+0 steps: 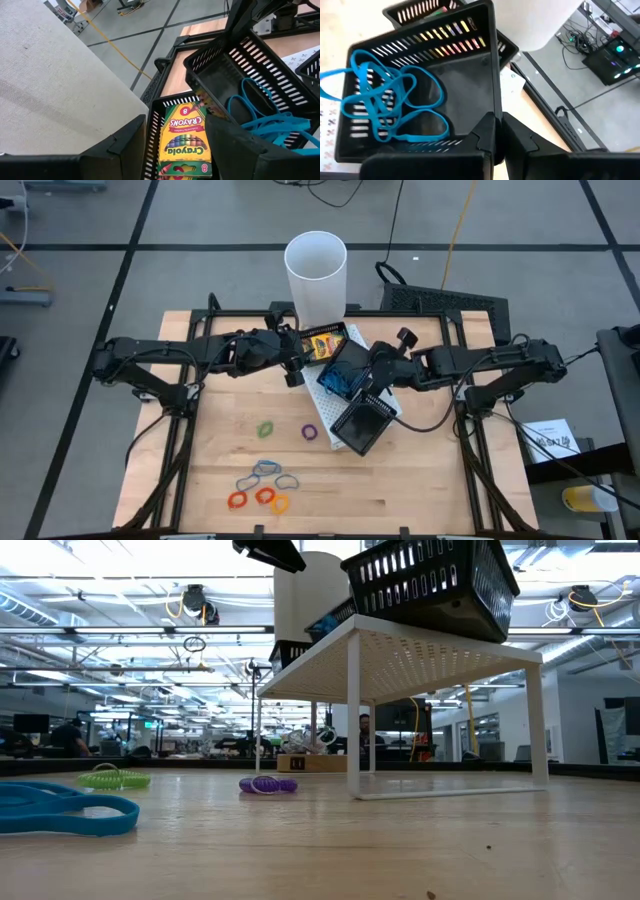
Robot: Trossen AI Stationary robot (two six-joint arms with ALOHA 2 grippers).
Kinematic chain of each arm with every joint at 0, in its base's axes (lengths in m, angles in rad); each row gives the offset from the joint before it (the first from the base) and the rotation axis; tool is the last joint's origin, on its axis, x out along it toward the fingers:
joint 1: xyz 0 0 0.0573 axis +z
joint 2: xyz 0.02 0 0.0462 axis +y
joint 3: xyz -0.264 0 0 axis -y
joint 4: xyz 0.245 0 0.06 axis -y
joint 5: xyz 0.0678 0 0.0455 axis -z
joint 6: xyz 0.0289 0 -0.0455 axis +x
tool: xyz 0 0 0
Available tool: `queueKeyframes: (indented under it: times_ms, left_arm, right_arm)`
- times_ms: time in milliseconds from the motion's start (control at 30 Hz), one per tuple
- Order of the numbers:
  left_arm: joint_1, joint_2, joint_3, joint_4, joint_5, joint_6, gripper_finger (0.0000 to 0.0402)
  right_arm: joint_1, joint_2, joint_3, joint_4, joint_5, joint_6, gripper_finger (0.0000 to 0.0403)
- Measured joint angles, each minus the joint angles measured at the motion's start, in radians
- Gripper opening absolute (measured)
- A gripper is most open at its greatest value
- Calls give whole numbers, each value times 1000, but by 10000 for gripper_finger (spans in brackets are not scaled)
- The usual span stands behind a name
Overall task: Pick & Place Office Desk Supplies
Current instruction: Put the black bin on the shelf
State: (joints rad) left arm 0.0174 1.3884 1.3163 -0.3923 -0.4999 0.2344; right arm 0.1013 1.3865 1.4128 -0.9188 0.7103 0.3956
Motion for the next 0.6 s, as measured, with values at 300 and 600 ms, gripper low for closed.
queueKeyframes:
  times_ms: [300, 600]
  left_arm:
    - [1, 0, 0, 0, 0, 0, 214]
    - [1, 0, 0, 0, 0, 2, 214]
  right_arm:
    - [0, 0, 0, -47, -3, 58, 11]
    - [0, 1, -1, -84, -4, 108, 11]
